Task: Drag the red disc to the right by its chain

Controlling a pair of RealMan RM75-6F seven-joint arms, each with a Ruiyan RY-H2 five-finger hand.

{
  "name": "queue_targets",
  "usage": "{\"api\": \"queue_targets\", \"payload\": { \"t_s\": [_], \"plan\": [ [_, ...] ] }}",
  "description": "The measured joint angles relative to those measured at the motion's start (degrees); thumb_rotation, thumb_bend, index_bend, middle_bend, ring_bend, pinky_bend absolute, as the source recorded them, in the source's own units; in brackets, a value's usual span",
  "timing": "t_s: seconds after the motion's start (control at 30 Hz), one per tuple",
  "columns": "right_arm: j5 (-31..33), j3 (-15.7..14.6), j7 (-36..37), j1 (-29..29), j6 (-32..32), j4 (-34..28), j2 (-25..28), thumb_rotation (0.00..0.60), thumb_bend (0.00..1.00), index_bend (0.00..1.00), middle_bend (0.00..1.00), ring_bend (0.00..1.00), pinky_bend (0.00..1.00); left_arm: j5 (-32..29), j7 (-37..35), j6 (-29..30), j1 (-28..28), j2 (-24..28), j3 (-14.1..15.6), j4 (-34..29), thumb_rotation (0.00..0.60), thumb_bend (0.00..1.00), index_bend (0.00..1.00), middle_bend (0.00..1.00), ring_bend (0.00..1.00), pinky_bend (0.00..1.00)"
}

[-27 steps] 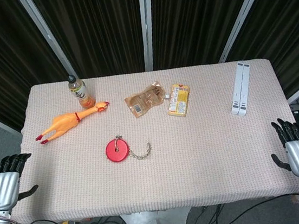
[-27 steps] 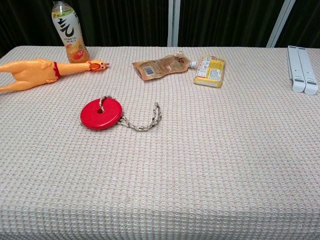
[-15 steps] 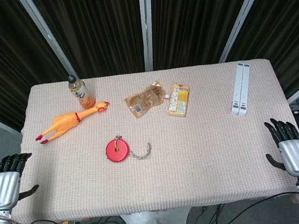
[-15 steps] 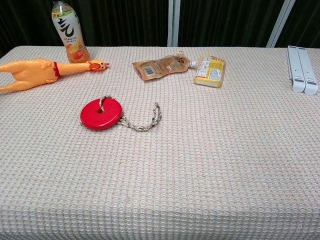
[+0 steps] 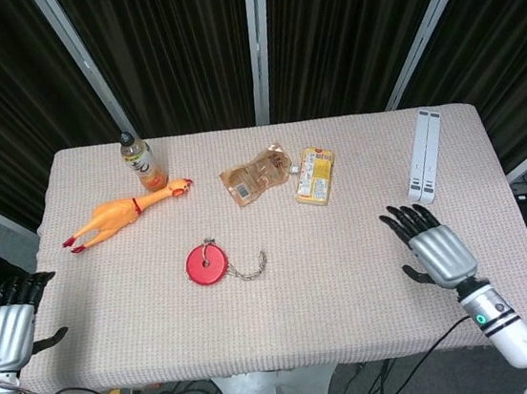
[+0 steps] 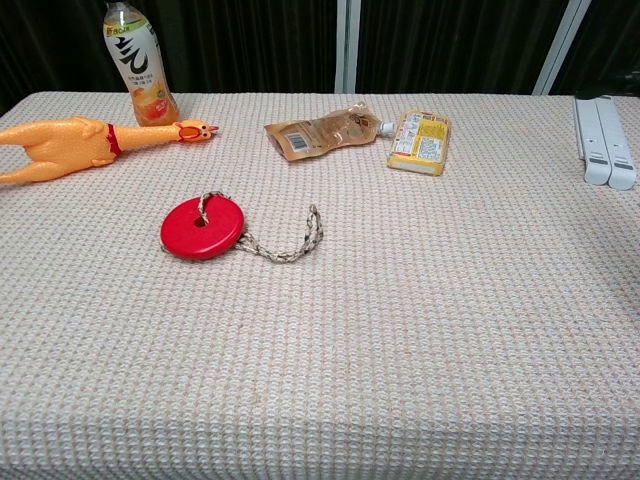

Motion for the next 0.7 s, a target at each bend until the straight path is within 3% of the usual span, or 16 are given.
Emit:
{"api": "queue_targets", "payload": {
  "t_s": [0.3,0.5,0.7],
  "plan": [
    [6.87,4.63,-3.03,16.14,-16.93,0.72,-7.61,0.6,0.21,0.0,0.0,0.0,0.0,-0.33,-0.49,0.44,0.38,0.21,-0.09,0.21,0.6,0.01,0.18,0.17,0.13,0.15],
    [13.52,6.62,-5.6,25.14,-23.97,6.94,-14.89,0.6,0.24,0.0,0.01,0.0,0.0,-0.58,-0.35,0.56,0.56,0.19,-0.15,0.53,0.6,0.01,0.18,0.17,0.13,0.15],
    [19.55,6.7,-8.01,32.06,-28.37,13.25,-20.58,0.6,0.26,0.0,0.03,0.0,0.0,-0.93,-0.67,0.55,0.8,-0.09,-0.11,1.57,0.6,0.01,0.18,0.17,0.13,0.15]
  ]
}}
